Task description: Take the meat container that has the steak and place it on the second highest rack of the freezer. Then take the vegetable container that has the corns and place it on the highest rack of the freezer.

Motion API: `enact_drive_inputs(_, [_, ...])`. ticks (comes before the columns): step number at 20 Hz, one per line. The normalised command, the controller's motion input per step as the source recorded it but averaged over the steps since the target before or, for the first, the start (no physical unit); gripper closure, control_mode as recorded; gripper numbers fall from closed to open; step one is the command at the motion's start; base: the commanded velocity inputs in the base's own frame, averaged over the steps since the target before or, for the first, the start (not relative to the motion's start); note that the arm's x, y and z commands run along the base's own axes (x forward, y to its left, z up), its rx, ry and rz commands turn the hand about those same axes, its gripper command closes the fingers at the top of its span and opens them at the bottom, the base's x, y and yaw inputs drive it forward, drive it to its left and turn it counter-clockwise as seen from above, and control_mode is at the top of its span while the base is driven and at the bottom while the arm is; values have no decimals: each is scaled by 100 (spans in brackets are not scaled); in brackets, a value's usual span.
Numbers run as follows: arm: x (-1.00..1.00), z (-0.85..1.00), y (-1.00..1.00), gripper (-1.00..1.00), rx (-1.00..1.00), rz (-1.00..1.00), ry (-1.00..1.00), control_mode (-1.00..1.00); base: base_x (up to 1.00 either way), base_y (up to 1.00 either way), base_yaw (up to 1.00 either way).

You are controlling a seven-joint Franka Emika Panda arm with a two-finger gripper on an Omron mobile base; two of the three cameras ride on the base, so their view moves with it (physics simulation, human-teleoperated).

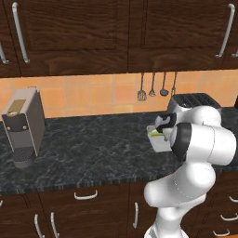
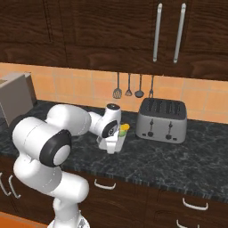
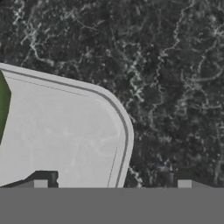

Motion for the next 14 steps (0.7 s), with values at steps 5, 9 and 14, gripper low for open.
enact_drive_inputs(5, [-4,-31,0,-100,0,0,3,-100,0,0,0])
enact_drive_inputs(9, [-23,-24,0,-100,0,0,0,-100,0,0,0])
enact_drive_inputs(14, [-40,-26,0,-100,0,0,0,-100,0,0,0])
